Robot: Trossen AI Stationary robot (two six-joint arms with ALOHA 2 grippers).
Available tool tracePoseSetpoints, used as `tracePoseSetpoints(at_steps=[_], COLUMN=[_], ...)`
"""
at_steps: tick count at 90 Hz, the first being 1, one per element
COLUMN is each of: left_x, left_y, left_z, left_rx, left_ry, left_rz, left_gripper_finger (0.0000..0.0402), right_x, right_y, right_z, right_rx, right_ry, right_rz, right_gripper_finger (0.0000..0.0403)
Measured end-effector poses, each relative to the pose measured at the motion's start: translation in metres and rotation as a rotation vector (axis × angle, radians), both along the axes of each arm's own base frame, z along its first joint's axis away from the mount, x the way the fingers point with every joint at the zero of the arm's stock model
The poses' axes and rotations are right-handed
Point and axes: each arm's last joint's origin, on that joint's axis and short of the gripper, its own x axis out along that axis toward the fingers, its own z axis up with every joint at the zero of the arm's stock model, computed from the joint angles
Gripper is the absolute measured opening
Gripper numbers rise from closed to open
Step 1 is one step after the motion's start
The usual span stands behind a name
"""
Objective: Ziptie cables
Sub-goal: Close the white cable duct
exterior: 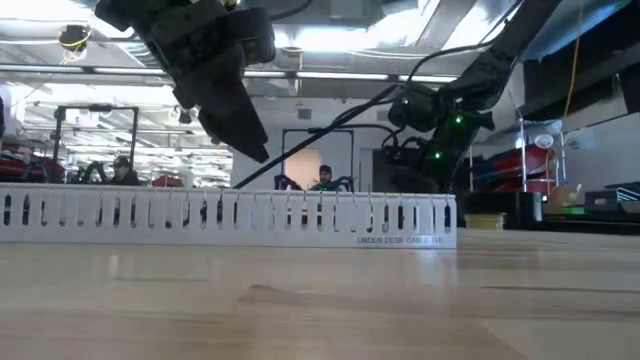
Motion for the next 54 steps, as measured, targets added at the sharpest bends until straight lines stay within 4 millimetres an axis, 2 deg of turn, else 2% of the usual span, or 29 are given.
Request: tracePoseSetpoints(at_steps=[9, 36, 45, 54], left_x=[0.0, 0.0001, 0.0, -0.0001], left_y=[0.0, 0.0, 0.0, 0.0], left_z=[0.0, -0.0001, -0.0002, -0.0002], left_rx=[0.0, 0.001, 0.001, 0.001], left_ry=[0.0, 0.0, 0.001, 0.001], left_rz=[0.0, 0.001, 0.001, 0.001], left_gripper_finger=[0.0253, 0.0253, 0.0253, 0.0253], right_x=[0.0002, -0.001, -0.001, -0.001], right_y=[0.0005, 0.0016, 0.0017, 0.0018], right_z=[-0.0003, 0.0061, 0.006, 0.0062], right_rx=[-0.011, -0.009, -0.007, -0.004], right_ry=[0.008, -0.01, -0.01, -0.01], right_rz=[0.02, 0.061, 0.062, 0.063], right_gripper_finger=[0.0177, 0.0116, 0.0111, 0.0129])
